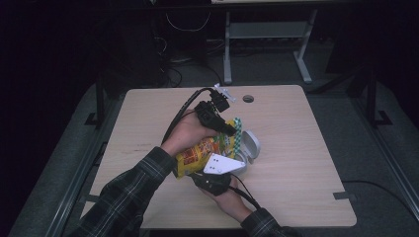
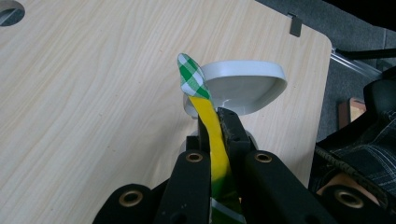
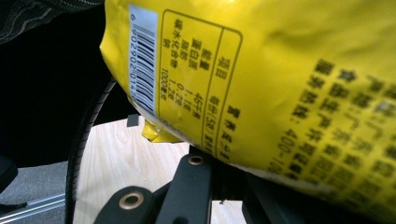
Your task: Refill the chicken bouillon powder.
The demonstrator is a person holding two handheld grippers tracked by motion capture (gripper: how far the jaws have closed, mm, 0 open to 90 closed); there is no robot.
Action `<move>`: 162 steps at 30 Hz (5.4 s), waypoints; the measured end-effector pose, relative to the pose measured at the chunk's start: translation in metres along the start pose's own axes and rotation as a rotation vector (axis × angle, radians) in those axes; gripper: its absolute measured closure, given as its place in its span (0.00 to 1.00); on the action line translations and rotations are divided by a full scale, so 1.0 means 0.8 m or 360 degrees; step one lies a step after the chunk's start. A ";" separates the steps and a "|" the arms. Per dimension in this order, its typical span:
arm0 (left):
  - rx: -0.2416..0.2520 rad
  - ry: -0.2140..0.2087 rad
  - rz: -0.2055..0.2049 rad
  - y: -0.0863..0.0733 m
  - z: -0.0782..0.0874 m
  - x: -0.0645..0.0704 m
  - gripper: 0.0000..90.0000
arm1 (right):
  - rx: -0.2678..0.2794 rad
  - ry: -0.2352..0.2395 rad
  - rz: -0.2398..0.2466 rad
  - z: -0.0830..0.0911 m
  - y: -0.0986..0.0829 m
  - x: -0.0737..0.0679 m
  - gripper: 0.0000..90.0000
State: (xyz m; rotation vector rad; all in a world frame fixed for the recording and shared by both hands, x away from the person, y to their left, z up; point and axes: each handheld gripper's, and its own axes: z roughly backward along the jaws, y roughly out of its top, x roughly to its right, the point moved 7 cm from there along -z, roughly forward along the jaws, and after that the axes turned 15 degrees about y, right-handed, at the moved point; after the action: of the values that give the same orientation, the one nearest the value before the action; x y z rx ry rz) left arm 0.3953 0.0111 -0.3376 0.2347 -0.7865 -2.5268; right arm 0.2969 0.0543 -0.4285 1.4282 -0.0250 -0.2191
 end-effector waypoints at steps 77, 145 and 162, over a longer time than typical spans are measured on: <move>-0.0019 0.0006 0.0004 0.001 -0.005 0.003 1.00 | 0.0015 0.0004 -0.0019 0.000 0.002 -0.002 1.00; -0.0021 0.0059 0.0041 0.001 -0.008 -0.005 1.00 | 0.0016 0.0020 -0.0032 -0.004 0.003 0.004 1.00; -0.0015 0.0066 0.0045 -0.001 -0.008 -0.006 1.00 | 0.0011 0.0021 -0.0032 -0.005 0.002 0.004 1.00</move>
State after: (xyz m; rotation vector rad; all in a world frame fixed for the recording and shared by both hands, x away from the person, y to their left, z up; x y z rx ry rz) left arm 0.4012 0.0104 -0.3433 0.2701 -0.7563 -2.4909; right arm 0.3004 0.0576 -0.4279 1.4370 -0.0008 -0.2263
